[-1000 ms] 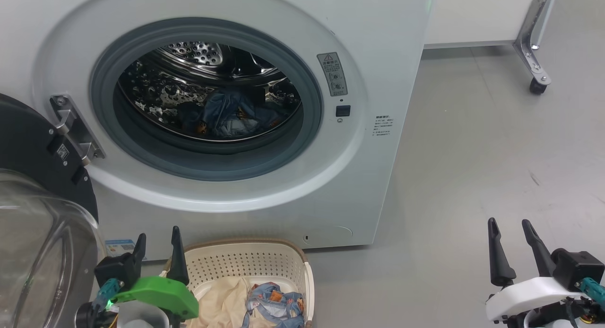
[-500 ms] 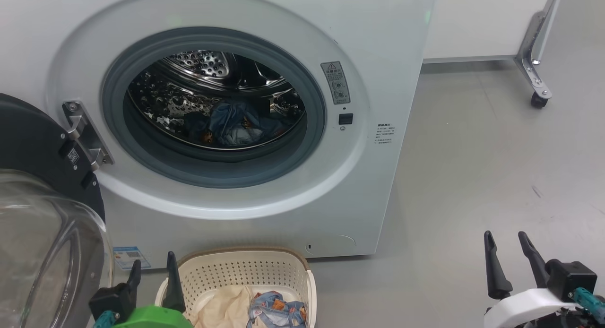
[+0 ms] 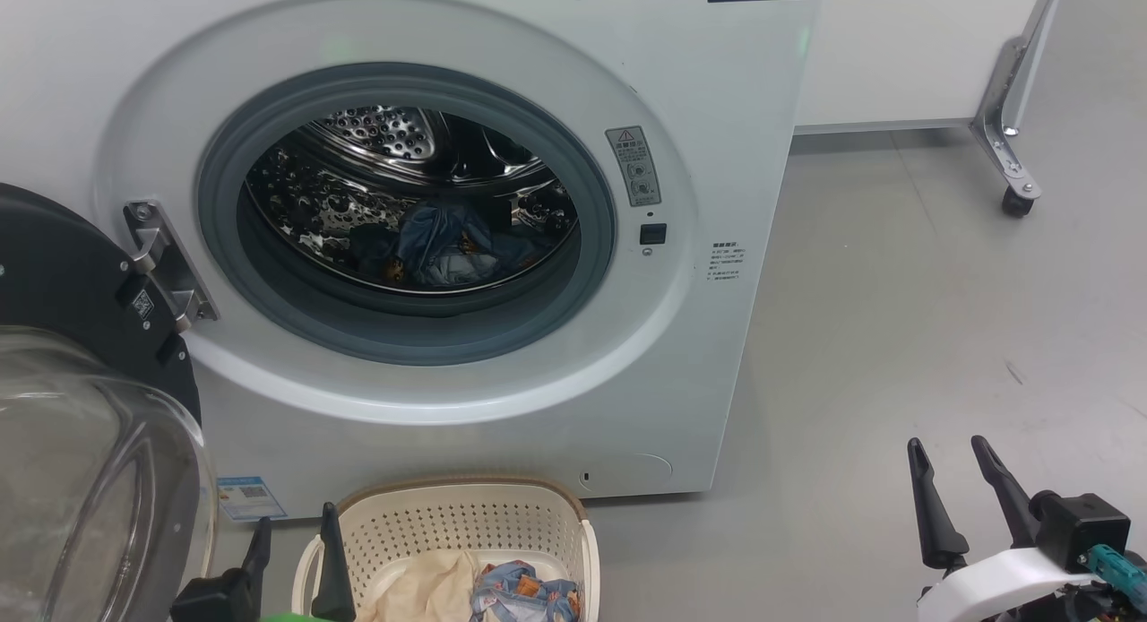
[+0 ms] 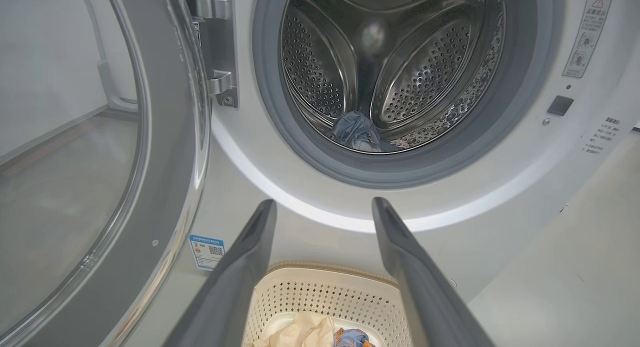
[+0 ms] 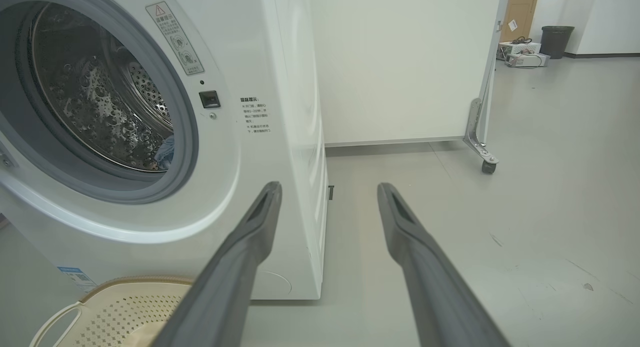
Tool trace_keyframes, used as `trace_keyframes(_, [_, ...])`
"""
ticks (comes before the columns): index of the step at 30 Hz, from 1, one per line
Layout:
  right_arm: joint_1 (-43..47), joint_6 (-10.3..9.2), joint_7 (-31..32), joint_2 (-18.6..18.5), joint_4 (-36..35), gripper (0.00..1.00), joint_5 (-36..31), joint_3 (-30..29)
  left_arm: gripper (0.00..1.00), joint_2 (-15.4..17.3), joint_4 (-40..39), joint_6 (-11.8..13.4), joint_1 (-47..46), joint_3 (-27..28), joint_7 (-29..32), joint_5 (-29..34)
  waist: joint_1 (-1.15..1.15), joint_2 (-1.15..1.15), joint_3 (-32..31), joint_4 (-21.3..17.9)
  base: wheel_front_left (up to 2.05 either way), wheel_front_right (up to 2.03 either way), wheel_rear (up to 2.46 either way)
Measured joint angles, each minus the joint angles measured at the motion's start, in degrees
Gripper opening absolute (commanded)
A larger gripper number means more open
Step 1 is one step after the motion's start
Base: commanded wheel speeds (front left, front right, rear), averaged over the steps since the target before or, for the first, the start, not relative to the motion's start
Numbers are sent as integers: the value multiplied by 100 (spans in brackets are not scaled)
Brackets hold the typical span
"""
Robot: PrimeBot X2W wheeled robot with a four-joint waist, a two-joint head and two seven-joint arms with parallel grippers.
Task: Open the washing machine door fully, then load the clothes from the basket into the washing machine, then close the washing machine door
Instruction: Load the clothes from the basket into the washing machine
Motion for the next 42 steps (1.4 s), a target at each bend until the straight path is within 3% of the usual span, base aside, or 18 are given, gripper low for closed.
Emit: trace_keyframes(42, [1,0,0,-11,-69,100,0,12,100,7,-453,2,462,40,0,99,0,0,42,-40,0,0,0])
